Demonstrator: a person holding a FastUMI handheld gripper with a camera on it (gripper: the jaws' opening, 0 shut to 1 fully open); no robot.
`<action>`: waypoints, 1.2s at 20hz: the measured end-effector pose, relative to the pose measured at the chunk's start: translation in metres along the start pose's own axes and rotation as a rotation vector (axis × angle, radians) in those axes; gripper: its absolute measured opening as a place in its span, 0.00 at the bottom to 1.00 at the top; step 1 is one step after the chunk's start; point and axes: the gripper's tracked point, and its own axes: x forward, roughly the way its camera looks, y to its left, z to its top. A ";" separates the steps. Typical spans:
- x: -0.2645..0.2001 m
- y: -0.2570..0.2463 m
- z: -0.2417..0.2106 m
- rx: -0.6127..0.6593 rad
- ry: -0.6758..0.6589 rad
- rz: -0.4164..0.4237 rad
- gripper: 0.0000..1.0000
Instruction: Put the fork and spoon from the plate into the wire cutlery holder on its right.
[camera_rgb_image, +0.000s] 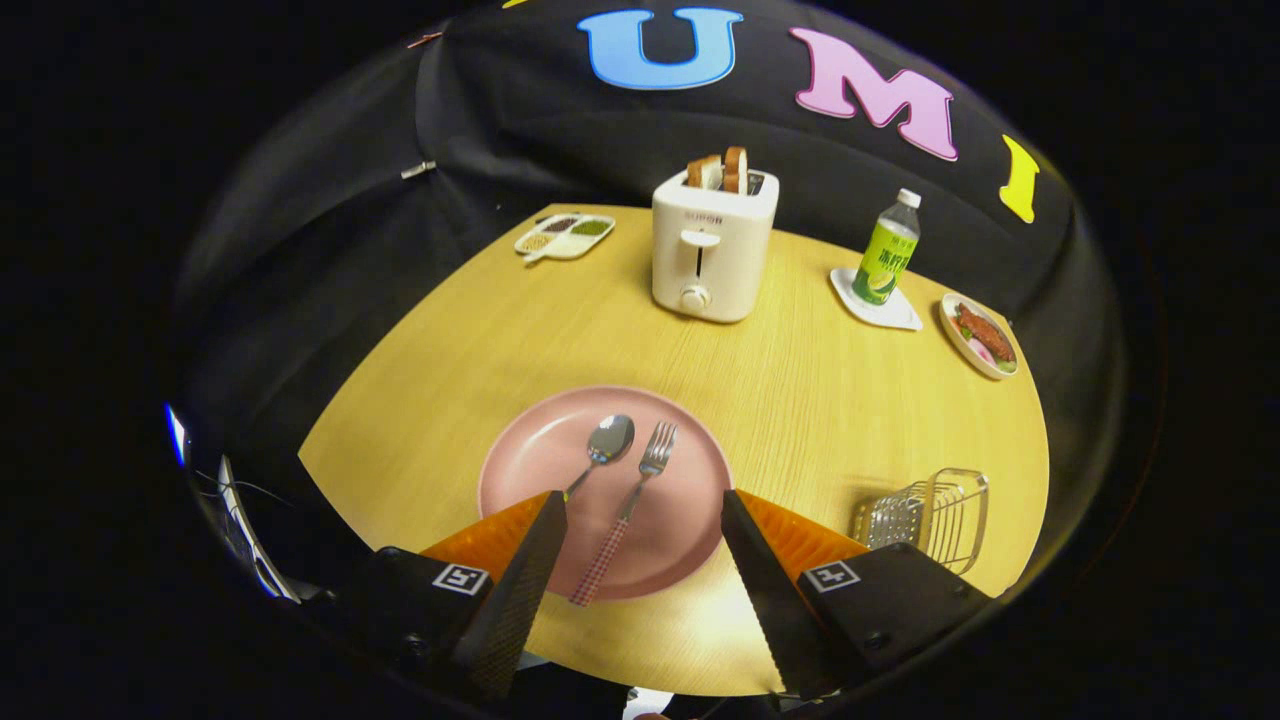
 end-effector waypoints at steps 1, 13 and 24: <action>0.007 0.002 -0.006 -0.010 0.022 0.000 0.98; 0.054 0.017 -0.046 -0.044 0.248 0.015 0.75; 0.052 0.002 -0.062 0.066 0.367 0.016 0.12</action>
